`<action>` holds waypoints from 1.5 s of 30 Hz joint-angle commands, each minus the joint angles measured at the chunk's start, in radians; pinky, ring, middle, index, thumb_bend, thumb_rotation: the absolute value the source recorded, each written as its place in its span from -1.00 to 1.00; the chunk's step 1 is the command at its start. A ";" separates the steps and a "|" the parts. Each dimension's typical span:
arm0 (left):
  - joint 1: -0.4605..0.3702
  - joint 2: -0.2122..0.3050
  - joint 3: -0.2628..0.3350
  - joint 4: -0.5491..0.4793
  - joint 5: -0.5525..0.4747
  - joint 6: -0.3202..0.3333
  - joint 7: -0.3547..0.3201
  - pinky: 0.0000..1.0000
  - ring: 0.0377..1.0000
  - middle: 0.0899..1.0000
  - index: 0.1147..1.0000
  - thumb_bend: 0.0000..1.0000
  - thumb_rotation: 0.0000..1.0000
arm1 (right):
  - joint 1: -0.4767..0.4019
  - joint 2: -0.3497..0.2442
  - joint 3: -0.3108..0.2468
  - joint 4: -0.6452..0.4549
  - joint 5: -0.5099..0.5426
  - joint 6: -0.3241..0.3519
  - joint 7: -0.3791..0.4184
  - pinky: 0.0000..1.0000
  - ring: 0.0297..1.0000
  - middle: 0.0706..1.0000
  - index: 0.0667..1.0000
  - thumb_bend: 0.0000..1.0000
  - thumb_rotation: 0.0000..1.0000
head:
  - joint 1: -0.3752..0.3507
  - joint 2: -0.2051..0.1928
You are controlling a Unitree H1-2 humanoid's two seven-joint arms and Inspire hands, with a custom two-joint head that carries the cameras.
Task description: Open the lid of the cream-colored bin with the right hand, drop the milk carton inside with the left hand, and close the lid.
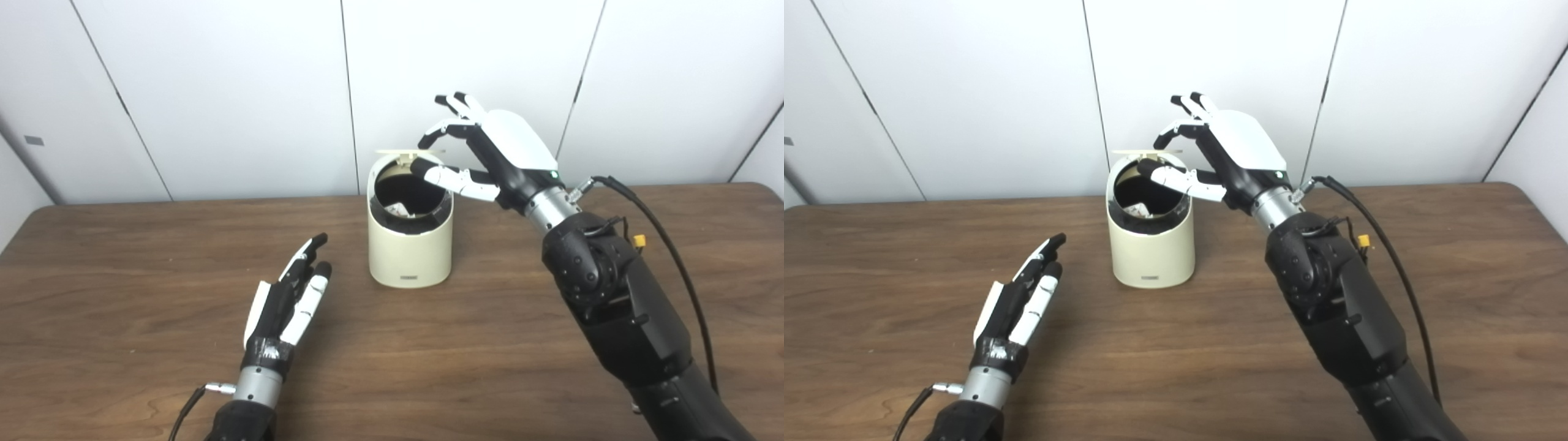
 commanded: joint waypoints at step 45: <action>-0.018 -0.053 -0.004 -0.121 -0.033 0.057 0.007 1.00 0.96 0.96 1.00 0.16 0.59 | 0.081 -0.026 0.102 -0.077 -0.318 -0.052 0.183 1.00 1.00 0.95 0.43 0.23 0.99 | 0.022 0.021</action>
